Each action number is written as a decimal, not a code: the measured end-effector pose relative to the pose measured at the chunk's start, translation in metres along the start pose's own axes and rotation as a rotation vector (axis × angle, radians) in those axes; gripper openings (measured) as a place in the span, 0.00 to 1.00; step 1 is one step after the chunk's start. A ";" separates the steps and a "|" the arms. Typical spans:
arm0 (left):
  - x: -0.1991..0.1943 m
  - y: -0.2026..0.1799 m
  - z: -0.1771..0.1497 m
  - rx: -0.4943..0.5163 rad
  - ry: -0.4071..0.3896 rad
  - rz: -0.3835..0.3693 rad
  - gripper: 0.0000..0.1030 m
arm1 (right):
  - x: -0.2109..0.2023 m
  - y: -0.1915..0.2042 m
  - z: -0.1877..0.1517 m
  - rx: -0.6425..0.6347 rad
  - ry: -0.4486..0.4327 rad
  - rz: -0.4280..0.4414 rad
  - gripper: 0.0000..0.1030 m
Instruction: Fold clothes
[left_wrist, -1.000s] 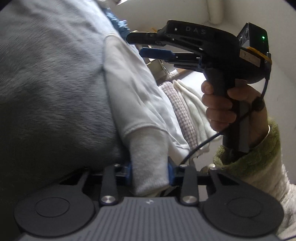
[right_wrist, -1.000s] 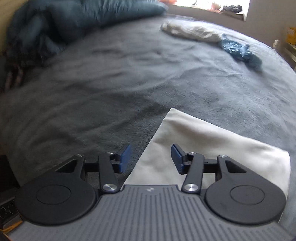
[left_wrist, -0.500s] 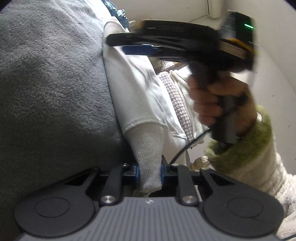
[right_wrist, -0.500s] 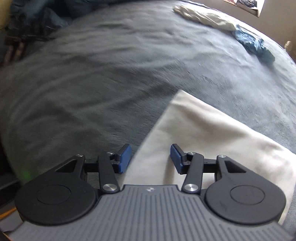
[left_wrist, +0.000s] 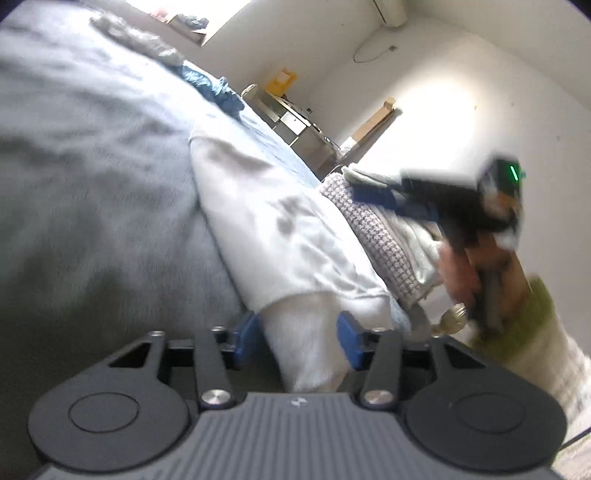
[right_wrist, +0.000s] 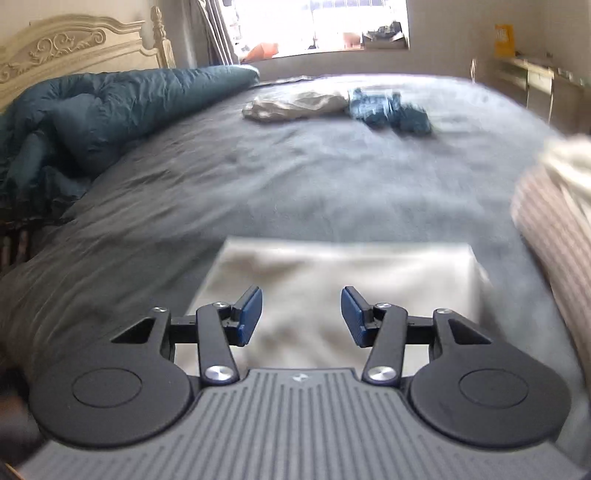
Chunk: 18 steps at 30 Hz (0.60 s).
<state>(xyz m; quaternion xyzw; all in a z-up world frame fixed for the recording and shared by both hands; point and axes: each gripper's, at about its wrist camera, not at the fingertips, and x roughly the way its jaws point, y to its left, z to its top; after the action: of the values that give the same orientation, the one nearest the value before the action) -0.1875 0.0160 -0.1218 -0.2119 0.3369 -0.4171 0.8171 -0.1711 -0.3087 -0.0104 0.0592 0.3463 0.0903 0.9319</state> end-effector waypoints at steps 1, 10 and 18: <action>0.005 -0.006 0.007 0.024 0.004 0.011 0.55 | -0.003 -0.006 -0.013 -0.006 0.012 -0.016 0.43; 0.024 -0.056 0.020 0.169 0.034 0.189 0.74 | -0.057 -0.065 -0.083 0.204 -0.130 -0.187 0.36; 0.011 -0.082 0.033 0.190 0.003 0.198 1.00 | -0.042 -0.050 -0.112 0.175 -0.109 -0.062 0.37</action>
<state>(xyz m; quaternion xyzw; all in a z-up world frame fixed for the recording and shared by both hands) -0.2029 -0.0374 -0.0522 -0.0988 0.3165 -0.3649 0.8700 -0.2697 -0.3612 -0.0769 0.1345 0.3035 0.0273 0.9429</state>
